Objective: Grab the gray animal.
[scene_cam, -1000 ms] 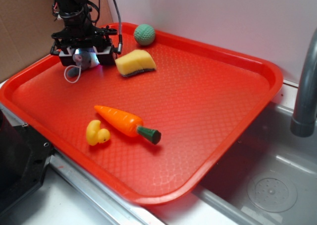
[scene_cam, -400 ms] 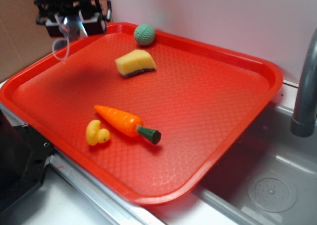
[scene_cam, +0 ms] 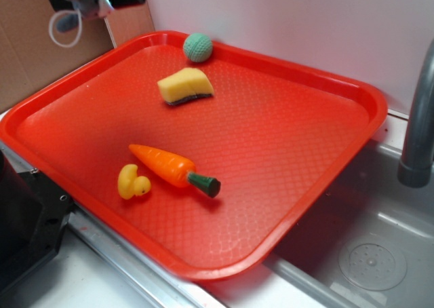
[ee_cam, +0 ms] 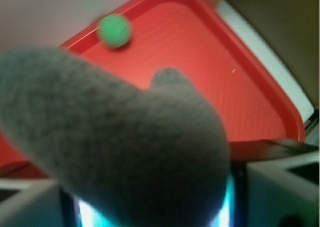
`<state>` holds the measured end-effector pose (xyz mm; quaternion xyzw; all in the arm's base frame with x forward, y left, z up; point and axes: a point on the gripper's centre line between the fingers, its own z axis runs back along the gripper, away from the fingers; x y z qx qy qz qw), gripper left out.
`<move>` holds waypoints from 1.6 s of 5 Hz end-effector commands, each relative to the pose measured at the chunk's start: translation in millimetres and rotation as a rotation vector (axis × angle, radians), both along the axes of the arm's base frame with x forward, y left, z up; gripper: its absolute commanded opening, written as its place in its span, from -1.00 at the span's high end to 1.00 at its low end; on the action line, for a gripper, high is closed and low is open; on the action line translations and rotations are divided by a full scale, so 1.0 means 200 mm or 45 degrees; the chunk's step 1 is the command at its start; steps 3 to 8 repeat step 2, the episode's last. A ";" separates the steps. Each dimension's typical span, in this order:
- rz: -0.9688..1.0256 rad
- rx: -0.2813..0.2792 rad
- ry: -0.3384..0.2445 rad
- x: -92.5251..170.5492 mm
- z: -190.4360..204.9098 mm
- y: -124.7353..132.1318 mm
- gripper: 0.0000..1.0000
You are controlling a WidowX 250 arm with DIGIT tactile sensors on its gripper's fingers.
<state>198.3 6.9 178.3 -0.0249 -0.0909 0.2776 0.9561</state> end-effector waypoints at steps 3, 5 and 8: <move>-0.051 -0.052 -0.024 -0.09 0.15 -0.11 1.00; -0.051 -0.052 -0.024 -0.09 0.15 -0.11 1.00; -0.051 -0.052 -0.024 -0.09 0.15 -0.11 1.00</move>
